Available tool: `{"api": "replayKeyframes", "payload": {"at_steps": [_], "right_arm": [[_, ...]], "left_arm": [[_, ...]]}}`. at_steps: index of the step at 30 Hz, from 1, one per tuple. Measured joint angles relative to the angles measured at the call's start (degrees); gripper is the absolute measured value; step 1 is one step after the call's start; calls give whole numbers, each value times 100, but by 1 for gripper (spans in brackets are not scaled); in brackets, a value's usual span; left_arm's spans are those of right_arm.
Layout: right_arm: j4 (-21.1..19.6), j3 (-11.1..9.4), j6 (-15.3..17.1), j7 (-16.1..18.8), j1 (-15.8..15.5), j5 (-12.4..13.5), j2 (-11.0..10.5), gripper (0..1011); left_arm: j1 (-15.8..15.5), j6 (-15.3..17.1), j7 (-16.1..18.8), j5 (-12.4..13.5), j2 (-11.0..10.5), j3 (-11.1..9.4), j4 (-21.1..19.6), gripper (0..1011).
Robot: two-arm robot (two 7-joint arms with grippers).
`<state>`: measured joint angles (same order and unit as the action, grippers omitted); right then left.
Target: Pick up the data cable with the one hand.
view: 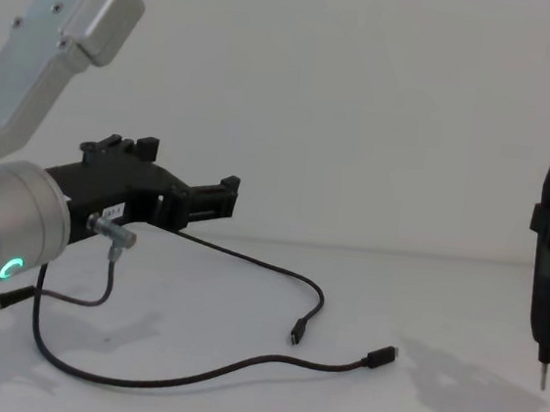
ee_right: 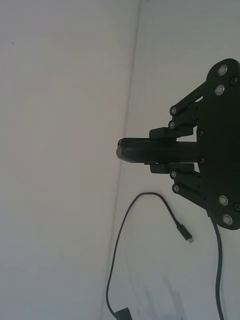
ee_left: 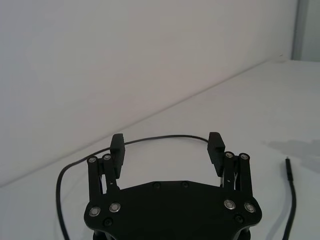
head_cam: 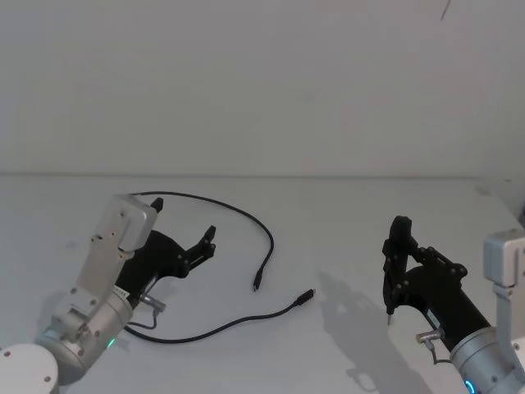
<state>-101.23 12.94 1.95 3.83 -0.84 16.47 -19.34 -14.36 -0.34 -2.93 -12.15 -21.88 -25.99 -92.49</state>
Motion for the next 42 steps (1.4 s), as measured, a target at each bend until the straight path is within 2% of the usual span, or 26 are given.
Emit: {"api": "replayKeyframes", "payload": {"at_steps": [8, 17, 20, 21, 23, 36, 42], "right_arm": [[0, 0, 0, 0, 0, 0, 0, 279], [0, 0, 0, 0, 0, 0, 0, 279], [0, 0, 0, 0, 0, 0, 0, 279], [0, 0, 0, 0, 0, 0, 0, 279], [0, 0, 0, 0, 0, 0, 0, 279], [0, 0, 0, 0, 0, 0, 0, 279], [0, 0, 0, 0, 0, 0, 0, 279]], "left_arm": [[-122, -104, -405, -169, -49, -9, 89, 1001], [-314, -184, -1139, -482, -160, -33, 214, 1000], [-407, -194, -1491, -629, -216, -47, 280, 1001], [-407, -194, -1491, -629, -216, -47, 280, 1000], [-488, -194, -1787, -751, -263, -61, 344, 1000], [-858, -105, -2994, -1240, -476, -189, 643, 1000], [-1116, 36, -3737, -1486, -640, -316, 844, 1000]]}}
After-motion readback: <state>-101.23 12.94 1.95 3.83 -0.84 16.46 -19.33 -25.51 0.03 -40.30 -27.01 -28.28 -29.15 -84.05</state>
